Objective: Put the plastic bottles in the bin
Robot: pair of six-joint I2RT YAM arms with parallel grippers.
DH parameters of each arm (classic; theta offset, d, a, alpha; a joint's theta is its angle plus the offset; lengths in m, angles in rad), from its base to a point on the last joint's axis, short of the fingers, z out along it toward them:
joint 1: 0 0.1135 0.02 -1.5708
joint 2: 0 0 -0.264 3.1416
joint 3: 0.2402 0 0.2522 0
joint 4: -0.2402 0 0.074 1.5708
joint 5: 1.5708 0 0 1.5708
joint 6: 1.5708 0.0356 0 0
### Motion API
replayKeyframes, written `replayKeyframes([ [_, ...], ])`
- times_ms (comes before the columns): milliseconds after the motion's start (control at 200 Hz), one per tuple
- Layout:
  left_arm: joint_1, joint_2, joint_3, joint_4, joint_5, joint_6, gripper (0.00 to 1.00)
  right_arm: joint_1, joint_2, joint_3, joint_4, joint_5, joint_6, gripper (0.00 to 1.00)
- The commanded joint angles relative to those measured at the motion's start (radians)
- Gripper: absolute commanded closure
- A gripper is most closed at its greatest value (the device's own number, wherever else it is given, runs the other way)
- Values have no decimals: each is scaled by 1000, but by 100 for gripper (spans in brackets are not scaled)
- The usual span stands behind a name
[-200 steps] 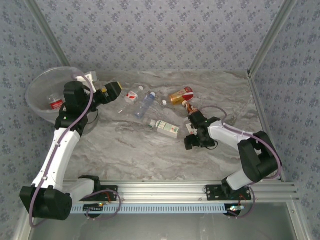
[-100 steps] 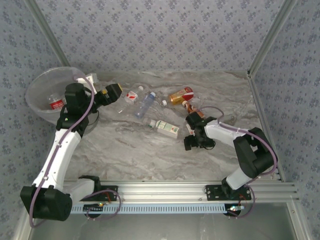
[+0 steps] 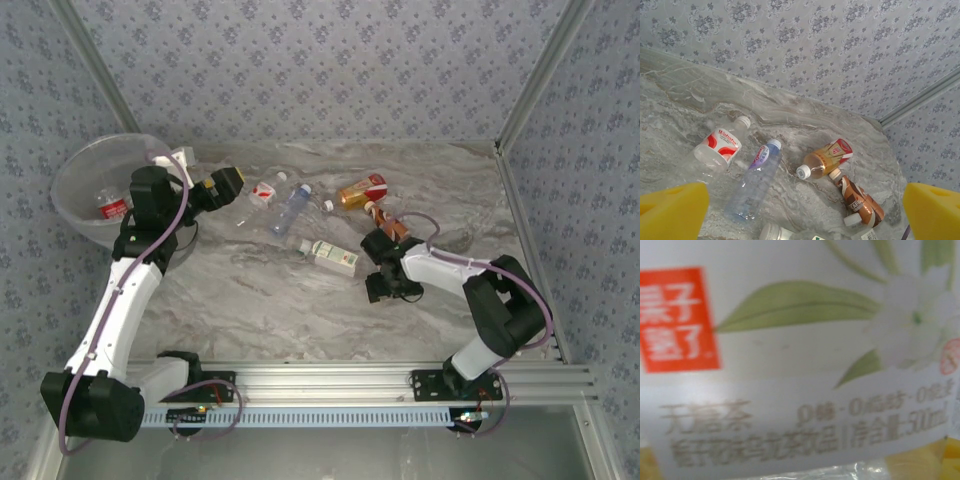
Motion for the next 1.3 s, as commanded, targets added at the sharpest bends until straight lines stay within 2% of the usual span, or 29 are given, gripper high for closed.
replayKeyframes([
  [0, -1, 3, 37, -7, 11, -1, 0, 13, 46, -28, 53, 112, 42, 22],
  [280, -1, 7, 33, 1, 13, -16, 1, 53, -42, -13, -1, 166, 56, 36],
  [580, -1, 13, 29, 23, 17, -48, 0, 116, -185, 1, 18, 238, 73, 38],
  [695, -1, 25, 39, 6, 17, -70, 1, 145, -243, 5, 43, 253, 60, 42],
  [989, -16, 70, 64, -11, 36, -86, 0, 165, -359, -13, 216, 248, 39, 42],
  [1299, -108, 89, 110, -49, -7, -14, 0, 175, -441, -65, 508, 156, -53, 42],
])
